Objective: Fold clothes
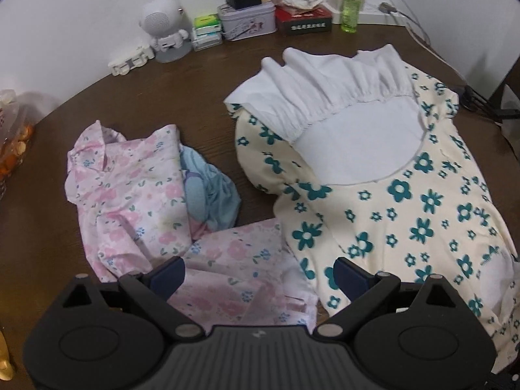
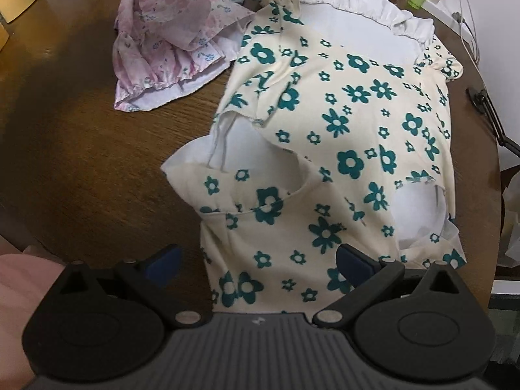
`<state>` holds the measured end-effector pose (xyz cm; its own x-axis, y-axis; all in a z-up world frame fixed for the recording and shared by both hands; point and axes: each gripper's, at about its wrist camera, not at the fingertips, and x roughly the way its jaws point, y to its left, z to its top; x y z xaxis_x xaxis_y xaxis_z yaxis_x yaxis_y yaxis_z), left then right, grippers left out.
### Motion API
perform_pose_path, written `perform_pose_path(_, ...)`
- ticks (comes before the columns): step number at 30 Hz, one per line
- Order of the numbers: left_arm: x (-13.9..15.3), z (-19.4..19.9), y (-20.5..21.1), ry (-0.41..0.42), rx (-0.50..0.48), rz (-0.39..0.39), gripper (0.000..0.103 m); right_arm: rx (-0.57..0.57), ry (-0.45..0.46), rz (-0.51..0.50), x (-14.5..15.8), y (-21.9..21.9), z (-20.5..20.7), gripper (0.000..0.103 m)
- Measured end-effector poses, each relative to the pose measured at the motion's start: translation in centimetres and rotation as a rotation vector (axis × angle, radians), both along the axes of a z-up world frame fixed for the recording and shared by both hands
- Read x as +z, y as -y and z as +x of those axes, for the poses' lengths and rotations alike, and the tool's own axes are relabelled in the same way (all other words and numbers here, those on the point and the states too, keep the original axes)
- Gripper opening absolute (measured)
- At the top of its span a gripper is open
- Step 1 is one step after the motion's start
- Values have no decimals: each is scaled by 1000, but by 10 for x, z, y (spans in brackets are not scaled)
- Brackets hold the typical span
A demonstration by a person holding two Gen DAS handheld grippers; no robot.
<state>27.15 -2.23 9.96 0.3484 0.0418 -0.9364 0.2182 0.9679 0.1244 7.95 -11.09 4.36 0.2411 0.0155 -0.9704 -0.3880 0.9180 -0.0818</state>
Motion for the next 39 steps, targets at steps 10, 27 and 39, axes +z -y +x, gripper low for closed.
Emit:
perform_pose_path(10, -9, 24, 1, -22, 79, -59, 96, 0, 4, 7, -3, 6, 2, 102)
perform_pose_path(27, -15, 32, -7, -15, 116, -127, 96, 6, 32, 33, -5, 5, -1, 102)
perform_pose_path(39, -17, 28, -15, -6, 119, -164, 96, 15, 57, 35, -5, 0, -1, 100)
